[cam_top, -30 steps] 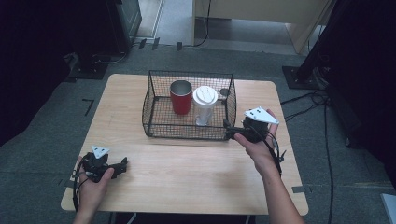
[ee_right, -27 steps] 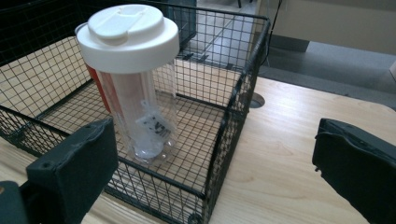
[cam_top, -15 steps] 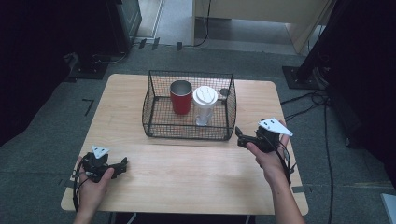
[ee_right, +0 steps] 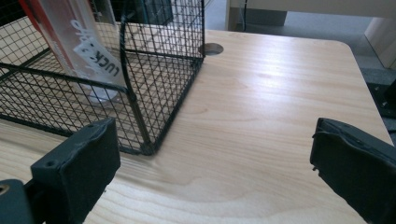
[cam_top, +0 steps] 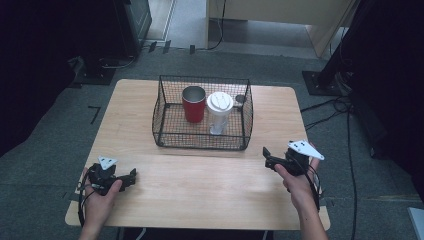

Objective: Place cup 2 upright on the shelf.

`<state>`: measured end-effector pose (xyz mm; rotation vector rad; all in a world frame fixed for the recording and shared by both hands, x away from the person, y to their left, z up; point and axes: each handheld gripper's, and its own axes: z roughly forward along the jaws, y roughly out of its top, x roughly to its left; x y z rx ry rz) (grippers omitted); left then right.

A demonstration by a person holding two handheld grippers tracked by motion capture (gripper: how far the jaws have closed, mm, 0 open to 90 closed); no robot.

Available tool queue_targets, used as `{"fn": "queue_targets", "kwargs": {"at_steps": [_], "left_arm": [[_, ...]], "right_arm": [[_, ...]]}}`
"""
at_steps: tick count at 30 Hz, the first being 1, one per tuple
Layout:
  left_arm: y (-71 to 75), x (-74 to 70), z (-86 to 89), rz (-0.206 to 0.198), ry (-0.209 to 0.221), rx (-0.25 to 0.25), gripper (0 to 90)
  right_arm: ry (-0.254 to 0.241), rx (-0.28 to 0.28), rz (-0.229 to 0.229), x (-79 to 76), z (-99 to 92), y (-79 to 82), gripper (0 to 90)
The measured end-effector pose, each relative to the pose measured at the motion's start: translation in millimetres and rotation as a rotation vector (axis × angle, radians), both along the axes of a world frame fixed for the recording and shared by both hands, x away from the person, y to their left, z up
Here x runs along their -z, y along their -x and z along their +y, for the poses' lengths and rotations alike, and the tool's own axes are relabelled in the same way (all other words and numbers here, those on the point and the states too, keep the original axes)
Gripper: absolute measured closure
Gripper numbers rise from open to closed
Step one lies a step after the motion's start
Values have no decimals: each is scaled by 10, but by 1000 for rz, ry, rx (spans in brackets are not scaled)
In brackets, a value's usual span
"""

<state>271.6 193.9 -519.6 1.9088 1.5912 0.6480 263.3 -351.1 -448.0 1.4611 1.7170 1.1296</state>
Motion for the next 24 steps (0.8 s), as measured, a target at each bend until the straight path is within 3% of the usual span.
{"fn": "queue_targets", "kwargs": {"at_steps": [5,17,24], "left_arm": [[0,0,0,0,0,0,14],[0,0,0,1,0,1,14],[0,0,0,1,-1,1,14]], "right_arm": [[-7,29,18,112,-106,67,17],[3,37,85,389,-340,266,17],[3,86,130,554,-521,379,17]]}}
